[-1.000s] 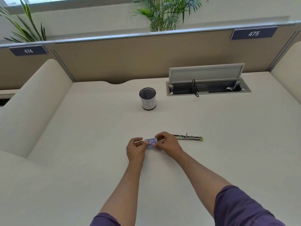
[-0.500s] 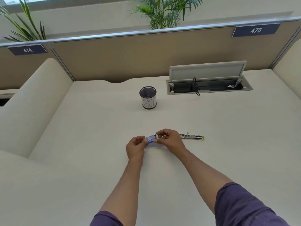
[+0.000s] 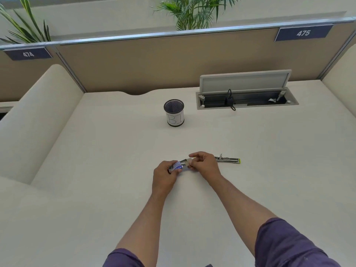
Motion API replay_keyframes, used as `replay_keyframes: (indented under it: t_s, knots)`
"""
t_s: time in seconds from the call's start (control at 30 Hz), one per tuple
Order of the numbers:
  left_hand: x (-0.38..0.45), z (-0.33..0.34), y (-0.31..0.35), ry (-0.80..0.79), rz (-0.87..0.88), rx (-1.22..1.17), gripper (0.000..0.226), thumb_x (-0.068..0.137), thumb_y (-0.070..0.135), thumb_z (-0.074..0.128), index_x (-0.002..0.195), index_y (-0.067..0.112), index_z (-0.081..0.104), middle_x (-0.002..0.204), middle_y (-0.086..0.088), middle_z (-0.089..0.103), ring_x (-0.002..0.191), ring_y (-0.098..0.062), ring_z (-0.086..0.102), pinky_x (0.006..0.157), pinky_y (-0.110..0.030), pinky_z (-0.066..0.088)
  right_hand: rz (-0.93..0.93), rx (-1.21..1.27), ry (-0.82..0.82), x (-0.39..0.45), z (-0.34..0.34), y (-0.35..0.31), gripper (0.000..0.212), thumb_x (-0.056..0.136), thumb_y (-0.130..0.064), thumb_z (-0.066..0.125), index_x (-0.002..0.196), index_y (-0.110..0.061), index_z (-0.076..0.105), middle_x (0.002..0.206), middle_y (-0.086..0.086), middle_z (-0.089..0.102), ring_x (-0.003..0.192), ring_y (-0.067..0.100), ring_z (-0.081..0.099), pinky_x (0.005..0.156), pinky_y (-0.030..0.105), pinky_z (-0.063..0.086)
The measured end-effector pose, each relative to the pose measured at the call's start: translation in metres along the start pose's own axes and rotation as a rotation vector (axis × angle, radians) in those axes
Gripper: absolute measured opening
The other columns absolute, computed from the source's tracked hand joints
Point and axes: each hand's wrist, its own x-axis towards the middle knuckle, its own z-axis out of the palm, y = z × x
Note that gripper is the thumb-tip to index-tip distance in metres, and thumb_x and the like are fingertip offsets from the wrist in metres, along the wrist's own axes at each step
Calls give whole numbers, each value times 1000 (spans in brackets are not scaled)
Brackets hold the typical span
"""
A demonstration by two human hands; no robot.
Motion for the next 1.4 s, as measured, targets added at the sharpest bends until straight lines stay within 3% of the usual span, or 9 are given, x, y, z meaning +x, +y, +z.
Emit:
replay_keyframes:
  t_s: [0.07, 0.13, 0.23, 0.43, 0.57, 0.8, 1.03, 1.23, 1.4]
  knots:
    - [0, -1, -2, -12, 34, 32, 26, 86, 16, 77, 111, 20, 75, 104, 11, 70, 91, 10, 61, 75, -3, 43, -20, -59, 8, -1, -1, -1, 24, 81, 8, 65, 101, -5, 73, 69, 12, 71, 64, 23, 71, 72, 43, 60]
    - [2, -2, -3, -19, 62, 40, 24, 86, 15, 76, 109, 22, 76, 102, 9, 71, 89, 11, 61, 74, -3, 42, -71, -150, 23, -4, -1, -1, 24, 80, 4, 68, 98, -11, 74, 73, 7, 71, 60, 13, 66, 64, 29, 56]
    - [2, -1, -5, -26, 85, 36, 22, 86, 14, 76, 103, 27, 76, 100, 10, 71, 90, 9, 61, 74, -5, 43, -247, -311, 77, -6, -1, -2, 21, 76, 1, 76, 89, -16, 78, 85, 2, 65, 65, 2, 57, 65, 9, 45]
    - [2, -1, -5, -50, 98, 24, 32, 86, 15, 76, 93, 46, 68, 98, 19, 69, 93, 11, 61, 76, -4, 44, -380, -580, -102, -2, -2, -2, 5, 83, -15, 78, 86, -15, 82, 83, -8, 60, 68, 4, 57, 67, 16, 44]
    - [1, -2, -7, -54, 82, 40, 24, 86, 13, 74, 100, 33, 73, 100, 15, 70, 92, 10, 60, 75, -3, 43, -385, -697, -134, 2, -1, -7, 11, 89, -23, 76, 93, -15, 81, 86, -6, 58, 76, 12, 58, 72, 25, 48]
    - [0, -2, -8, -54, 84, 22, 30, 85, 11, 75, 94, 39, 71, 99, 16, 70, 92, 10, 61, 75, -3, 43, -384, -867, -293, 6, -3, -14, 15, 92, -27, 71, 100, -18, 79, 93, -8, 54, 82, 11, 55, 76, 27, 47]
    - [0, -2, -10, -58, 72, 11, 24, 86, 12, 73, 98, 33, 73, 101, 13, 70, 93, 8, 61, 75, -6, 44, -321, -699, -234, 8, -4, -13, 4, 87, -17, 76, 90, -15, 78, 89, -5, 61, 73, 1, 54, 65, 11, 39]
    - [0, -1, -10, -54, 67, 17, 21, 87, 13, 73, 98, 31, 76, 98, 12, 71, 90, 5, 61, 73, -5, 43, -309, -749, -246, 10, -5, -13, 6, 92, -17, 69, 90, -15, 75, 89, -7, 58, 77, 6, 53, 66, 15, 37]
    - [1, -1, -11, -58, 51, 29, 21, 87, 15, 72, 104, 26, 77, 99, 13, 70, 89, 7, 61, 72, -3, 41, -407, -776, -213, 8, -6, -13, 5, 90, -16, 70, 89, -16, 75, 85, -8, 58, 75, 8, 53, 70, 22, 43]
